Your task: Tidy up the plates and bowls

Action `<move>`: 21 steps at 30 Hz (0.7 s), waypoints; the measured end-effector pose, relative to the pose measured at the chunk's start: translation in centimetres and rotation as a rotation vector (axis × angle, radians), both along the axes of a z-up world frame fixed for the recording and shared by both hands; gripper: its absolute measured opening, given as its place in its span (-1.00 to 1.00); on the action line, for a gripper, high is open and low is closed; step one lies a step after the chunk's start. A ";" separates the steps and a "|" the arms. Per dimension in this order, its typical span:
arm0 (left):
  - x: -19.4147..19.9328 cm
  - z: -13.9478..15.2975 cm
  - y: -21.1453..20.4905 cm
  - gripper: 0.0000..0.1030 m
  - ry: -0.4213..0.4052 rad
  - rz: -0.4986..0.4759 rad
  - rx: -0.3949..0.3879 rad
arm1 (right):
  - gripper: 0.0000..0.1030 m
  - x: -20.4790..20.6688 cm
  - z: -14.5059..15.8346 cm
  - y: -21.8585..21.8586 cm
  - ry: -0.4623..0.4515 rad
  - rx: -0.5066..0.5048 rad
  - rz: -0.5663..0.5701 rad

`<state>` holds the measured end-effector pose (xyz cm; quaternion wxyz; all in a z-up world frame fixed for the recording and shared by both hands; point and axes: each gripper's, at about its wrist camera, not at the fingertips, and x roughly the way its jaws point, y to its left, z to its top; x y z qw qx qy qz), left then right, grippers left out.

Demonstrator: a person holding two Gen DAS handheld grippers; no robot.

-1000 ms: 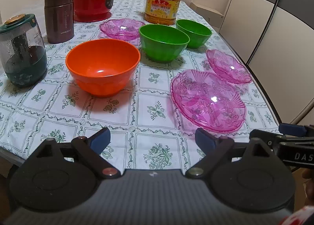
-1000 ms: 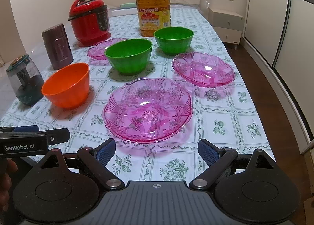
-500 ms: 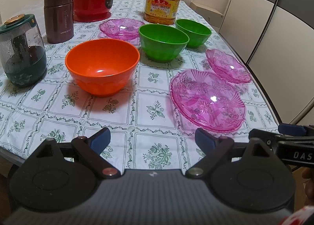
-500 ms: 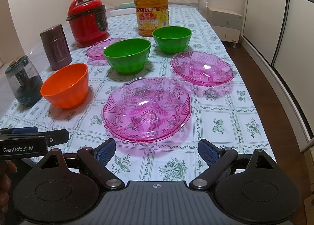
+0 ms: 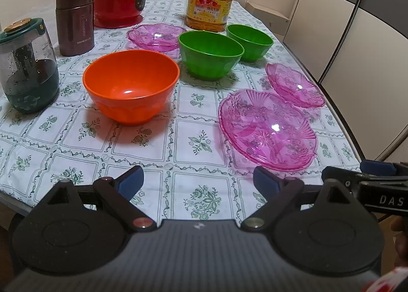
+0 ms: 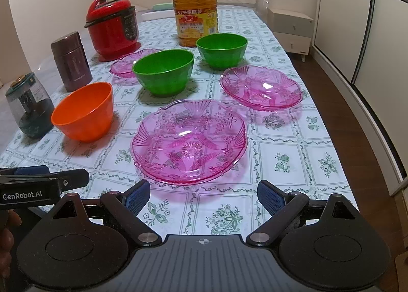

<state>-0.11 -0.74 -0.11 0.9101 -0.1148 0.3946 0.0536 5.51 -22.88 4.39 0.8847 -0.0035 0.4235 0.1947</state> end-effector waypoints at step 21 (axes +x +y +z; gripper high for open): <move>0.0 0.0 0.0 0.78 0.000 0.001 0.000 | 0.77 0.1 0.0 -0.2 0.001 0.000 -0.004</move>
